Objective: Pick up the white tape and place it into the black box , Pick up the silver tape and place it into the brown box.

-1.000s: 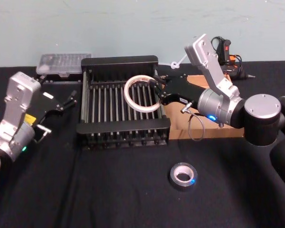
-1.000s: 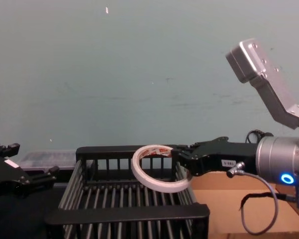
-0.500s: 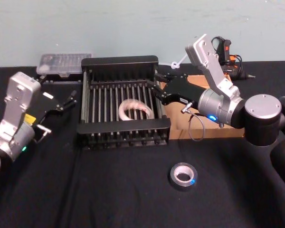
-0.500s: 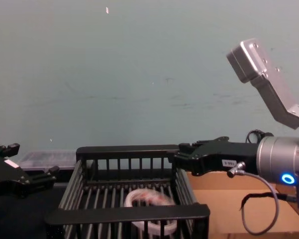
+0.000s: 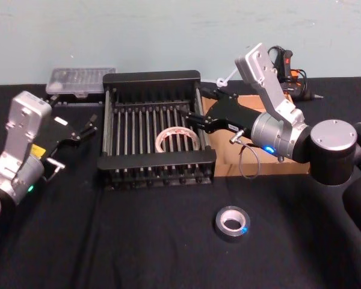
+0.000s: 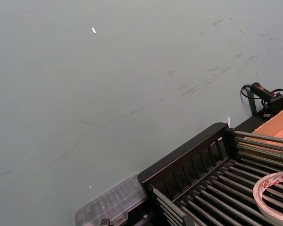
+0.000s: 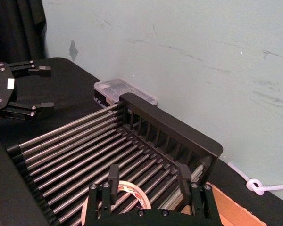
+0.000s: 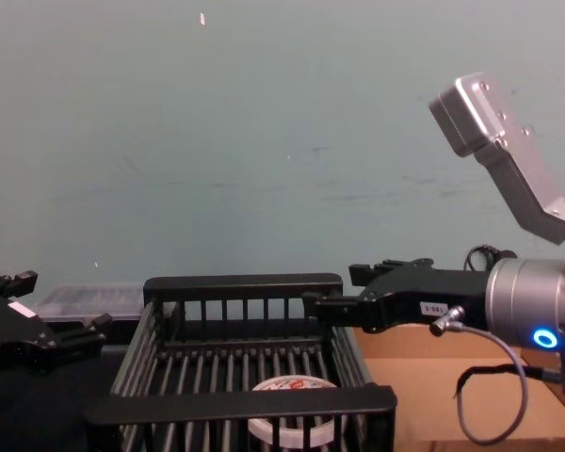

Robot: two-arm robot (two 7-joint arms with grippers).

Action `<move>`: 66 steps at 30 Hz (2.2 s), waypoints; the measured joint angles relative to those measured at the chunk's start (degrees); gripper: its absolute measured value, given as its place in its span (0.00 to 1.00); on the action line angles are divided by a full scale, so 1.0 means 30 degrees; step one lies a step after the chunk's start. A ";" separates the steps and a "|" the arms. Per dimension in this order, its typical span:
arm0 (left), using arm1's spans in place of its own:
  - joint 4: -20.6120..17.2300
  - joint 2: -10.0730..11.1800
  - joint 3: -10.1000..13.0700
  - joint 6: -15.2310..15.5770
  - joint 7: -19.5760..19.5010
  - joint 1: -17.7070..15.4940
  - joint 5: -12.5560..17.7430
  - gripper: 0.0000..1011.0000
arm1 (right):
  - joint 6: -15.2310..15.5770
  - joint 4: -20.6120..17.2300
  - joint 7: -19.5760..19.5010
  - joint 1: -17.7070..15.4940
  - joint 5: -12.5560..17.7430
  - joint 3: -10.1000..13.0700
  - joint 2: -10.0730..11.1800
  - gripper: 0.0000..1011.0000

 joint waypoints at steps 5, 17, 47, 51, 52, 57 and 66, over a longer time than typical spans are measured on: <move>0.0000 0.0000 0.0000 0.0000 0.0000 -0.0001 -0.0001 0.99 | 0.0010 -0.0001 -0.0001 -0.0001 0.0005 -0.0001 0.0000 0.91; 0.0000 0.0000 -0.0001 0.0000 0.0000 -0.0002 0.0000 0.99 | 0.0013 -0.0018 -0.0023 -0.0010 -0.0006 0.0000 0.0009 0.99; 0.0000 0.0001 -0.0001 0.0001 0.0000 -0.0001 0.0000 0.99 | 0.2170 -0.6704 -0.0158 -0.4734 0.1743 0.2432 0.4267 0.99; 0.0000 -0.0001 0.0000 0.0000 0.0000 -0.0002 -0.0001 0.99 | 0.2536 -0.7766 0.0062 -0.5789 0.2170 0.2578 0.5192 0.99; 0.0000 0.0000 0.0000 0.0000 0.0000 -0.0002 0.0000 0.99 | 0.2597 -0.7903 0.0105 -0.5940 0.2228 0.2578 0.5312 0.99; 0.0000 0.0000 -0.0001 0.0000 0.0000 -0.0002 0.0000 0.99 | 0.3074 -0.8601 0.0300 -0.6831 0.2612 0.2430 0.6089 0.99; 0.0001 0.0000 -0.0001 0.0000 0.0000 -0.0001 0.0000 0.99 | 0.3933 -0.8975 0.0681 -0.7454 0.2986 0.1854 0.7041 0.99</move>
